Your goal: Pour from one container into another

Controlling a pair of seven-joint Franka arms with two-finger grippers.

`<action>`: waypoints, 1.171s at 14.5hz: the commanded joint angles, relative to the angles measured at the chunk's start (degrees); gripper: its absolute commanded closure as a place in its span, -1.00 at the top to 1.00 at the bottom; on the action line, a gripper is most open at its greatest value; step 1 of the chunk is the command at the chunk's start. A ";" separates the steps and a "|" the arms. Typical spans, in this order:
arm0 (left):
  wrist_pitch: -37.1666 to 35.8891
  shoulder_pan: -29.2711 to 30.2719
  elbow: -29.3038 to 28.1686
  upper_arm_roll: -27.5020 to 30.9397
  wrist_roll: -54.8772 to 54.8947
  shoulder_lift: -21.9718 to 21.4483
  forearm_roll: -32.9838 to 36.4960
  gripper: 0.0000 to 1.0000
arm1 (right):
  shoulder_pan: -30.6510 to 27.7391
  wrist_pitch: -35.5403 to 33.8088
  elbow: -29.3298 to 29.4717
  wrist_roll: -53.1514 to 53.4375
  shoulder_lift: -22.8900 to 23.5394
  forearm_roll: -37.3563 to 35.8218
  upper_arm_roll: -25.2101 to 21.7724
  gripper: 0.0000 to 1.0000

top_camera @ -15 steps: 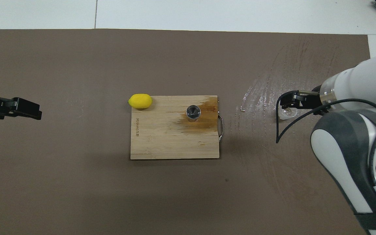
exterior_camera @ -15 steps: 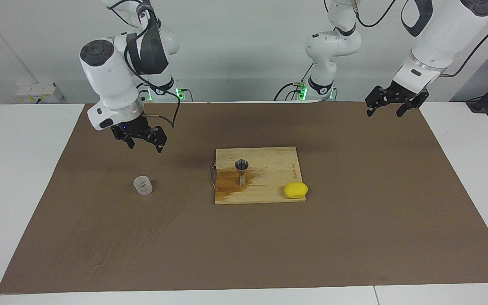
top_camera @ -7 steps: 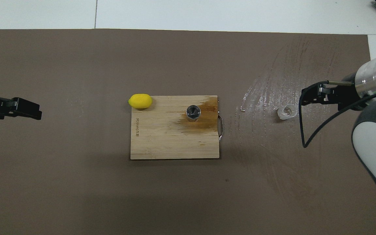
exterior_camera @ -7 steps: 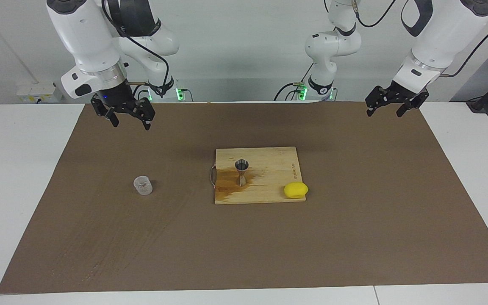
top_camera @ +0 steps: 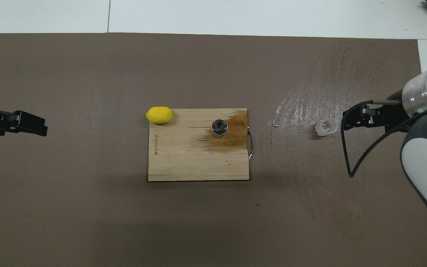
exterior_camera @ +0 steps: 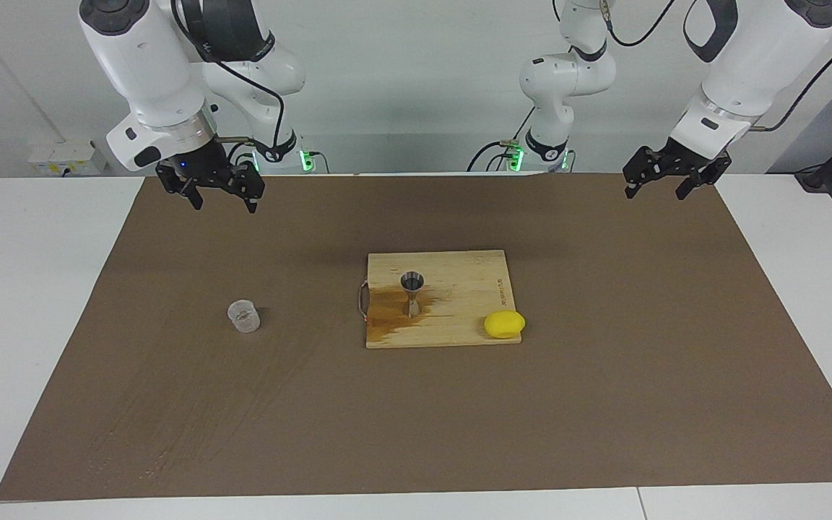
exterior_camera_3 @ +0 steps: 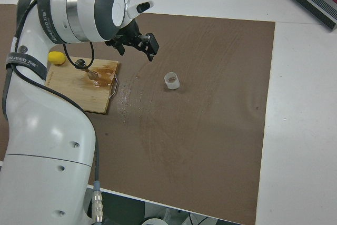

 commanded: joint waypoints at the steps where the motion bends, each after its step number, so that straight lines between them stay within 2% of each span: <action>1: 0.24 0.50 -0.60 -0.15 0.53 -0.51 -0.73 1.00 | -0.40 0.62 -0.45 -3.17 -0.38 -3.16 0.43 1.00; 17: 0.24 0.50 -0.60 -0.15 0.53 -0.51 -0.73 1.00 | -0.66 0.71 0.87 -3.00 -0.47 -0.71 0.35 1.00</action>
